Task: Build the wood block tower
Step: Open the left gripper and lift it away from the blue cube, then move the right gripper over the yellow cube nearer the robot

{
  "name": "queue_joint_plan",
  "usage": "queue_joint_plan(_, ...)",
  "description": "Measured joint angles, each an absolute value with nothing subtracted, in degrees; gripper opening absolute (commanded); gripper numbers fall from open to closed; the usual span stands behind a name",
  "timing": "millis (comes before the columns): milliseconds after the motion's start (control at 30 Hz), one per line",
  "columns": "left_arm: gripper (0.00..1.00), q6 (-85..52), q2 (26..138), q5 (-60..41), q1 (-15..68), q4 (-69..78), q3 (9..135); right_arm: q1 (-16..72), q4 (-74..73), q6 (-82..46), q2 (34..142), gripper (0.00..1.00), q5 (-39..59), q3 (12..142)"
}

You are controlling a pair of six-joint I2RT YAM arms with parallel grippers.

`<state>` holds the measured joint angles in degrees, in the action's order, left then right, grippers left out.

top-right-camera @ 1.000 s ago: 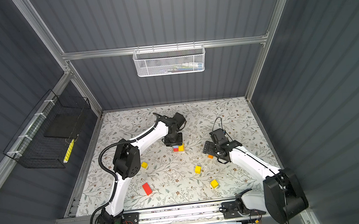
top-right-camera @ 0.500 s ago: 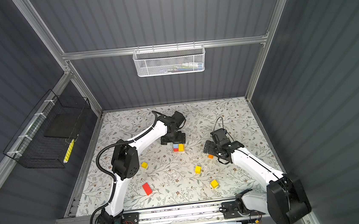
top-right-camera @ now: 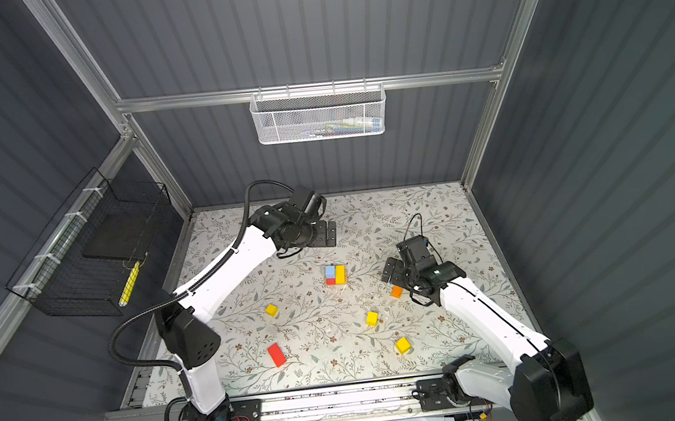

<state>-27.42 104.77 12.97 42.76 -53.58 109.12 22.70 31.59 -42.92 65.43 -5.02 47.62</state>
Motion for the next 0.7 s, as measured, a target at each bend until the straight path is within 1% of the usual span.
queue_joint_plan(167,1.00,-25.19,95.33,14.90,42.76,-48.27,99.96,26.28,34.54,-43.81,66.13,0.98,-6.79,50.68)
queue_joint_plan(333,1.00,-22.96,87.20,16.45,42.65,-43.09,91.61,31.38,37.54,-44.93,69.87,0.95,-7.79,53.15)
queue_joint_plan(533,1.00,-21.34,81.32,17.39,42.63,-38.54,83.59,37.41,39.86,-45.15,75.99,0.92,-7.33,54.92)
queue_joint_plan(700,1.00,-21.15,78.59,17.85,42.54,-36.80,78.28,41.30,42.30,-45.39,81.10,0.92,-6.55,56.23)
